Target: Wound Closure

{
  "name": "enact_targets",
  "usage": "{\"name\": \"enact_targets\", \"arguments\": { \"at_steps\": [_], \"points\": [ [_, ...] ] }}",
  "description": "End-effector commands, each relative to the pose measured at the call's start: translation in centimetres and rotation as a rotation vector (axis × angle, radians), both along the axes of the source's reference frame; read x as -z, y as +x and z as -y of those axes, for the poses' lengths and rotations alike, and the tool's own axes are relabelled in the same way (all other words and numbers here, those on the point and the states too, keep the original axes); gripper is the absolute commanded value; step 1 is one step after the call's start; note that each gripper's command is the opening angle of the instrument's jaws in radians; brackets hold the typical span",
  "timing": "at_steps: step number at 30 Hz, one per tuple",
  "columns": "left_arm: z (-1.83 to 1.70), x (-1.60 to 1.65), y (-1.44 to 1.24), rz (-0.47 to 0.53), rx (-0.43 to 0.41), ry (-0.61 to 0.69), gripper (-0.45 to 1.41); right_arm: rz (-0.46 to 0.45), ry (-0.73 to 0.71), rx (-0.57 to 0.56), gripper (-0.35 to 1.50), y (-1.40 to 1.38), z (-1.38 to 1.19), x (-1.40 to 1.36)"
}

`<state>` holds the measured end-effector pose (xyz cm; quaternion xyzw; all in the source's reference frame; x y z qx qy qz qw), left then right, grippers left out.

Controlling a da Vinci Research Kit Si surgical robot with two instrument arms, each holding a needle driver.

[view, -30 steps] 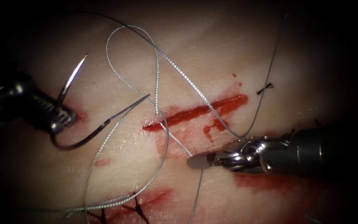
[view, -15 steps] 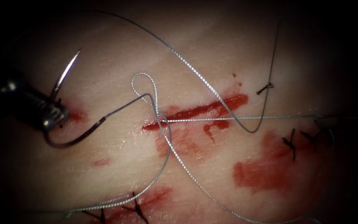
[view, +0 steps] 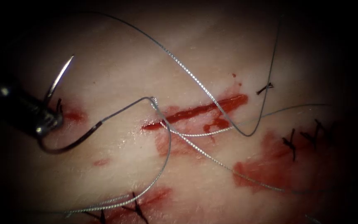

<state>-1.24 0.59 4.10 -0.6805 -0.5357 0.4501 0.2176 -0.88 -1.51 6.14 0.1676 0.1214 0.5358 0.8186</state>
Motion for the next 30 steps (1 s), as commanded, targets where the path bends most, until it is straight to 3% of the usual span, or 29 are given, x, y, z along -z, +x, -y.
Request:
{"name": "enact_targets", "arguments": {
  "at_steps": [1,2,3,5,6,7,8,12,13,16,17,18,23,28,30],
  "points": [
    [0.04,-0.07,-0.07,-0.004,-0.014,0.013,-0.45,-0.053,-0.052,0.116,1.05,0.29,-0.03,0.03],
    [0.10,-0.09,-0.12,-0.006,-0.033,0.021,-0.45,-0.120,-0.097,0.180,1.05,0.47,-0.05,0.12],
    [0.15,-0.10,-0.15,-0.009,-0.056,0.029,-0.45,-0.198,-0.112,0.142,0.98,0.68,-0.03,0.24],
    [0.21,-0.11,-0.19,-0.009,-0.071,0.027,-0.45,-0.271,-0.107,0.132,0.89,0.89,0.07,0.31],
    [0.26,-0.10,-0.22,-0.007,-0.081,0.024,-0.45,-0.347,-0.086,0.173,0.76,1.09,0.17,0.32],
    [0.27,-0.09,-0.24,-0.007,-0.088,0.025,-0.45,-0.398,-0.062,0.232,0.29,1.20,0.25,0.30],
    [0.30,-0.09,-0.25,-0.007,-0.095,0.026,-0.45,-0.463,-0.016,0.301,0.19,1.35,0.35,0.24],
    [0.33,-0.07,-0.27,-0.006,-0.099,0.023,-0.45,-0.516,-0.016,0.401,0.22,1.54,0.47,0.10],
    [0.34,-0.07,-0.29,-0.005,-0.101,0.022,-0.45,-0.537,-0.051,0.497,0.22,1.61,0.47,0.02],
    [0.36,-0.08,-0.30,-0.004,-0.104,0.019,-0.45,-0.535,-0.080,0.585,0.24,1.68,0.41,-0.03],
    [0.37,-0.09,-0.32,-0.003,-0.115,0.012,-0.45,-0.510,-0.136,0.732,0.46,1.80,0.26,-0.07],
    [0.38,-0.10,-0.33,-0.003,-0.115,0.012,-0.45,-0.506,-0.142,0.761,0.47,1.82,0.22,-0.07],
    [0.40,-0.11,-0.35,-0.002,-0.119,0.008,-0.45,-0.531,-0.164,0.788,0.42,1.90,0.08,0.07],
    [0.41,-0.12,-0.36,-0.002,-0.129,0.003,-0.45,-0.610,-0.183,0.750,0.74,1.94,0.01,0.41],
    [0.41,-0.12,-0.36,-0.002,-0.132,0.002,-0.45,-0.618,-0.184,0.749,0.76,1.95,0.04,0.48]
  ]
}}
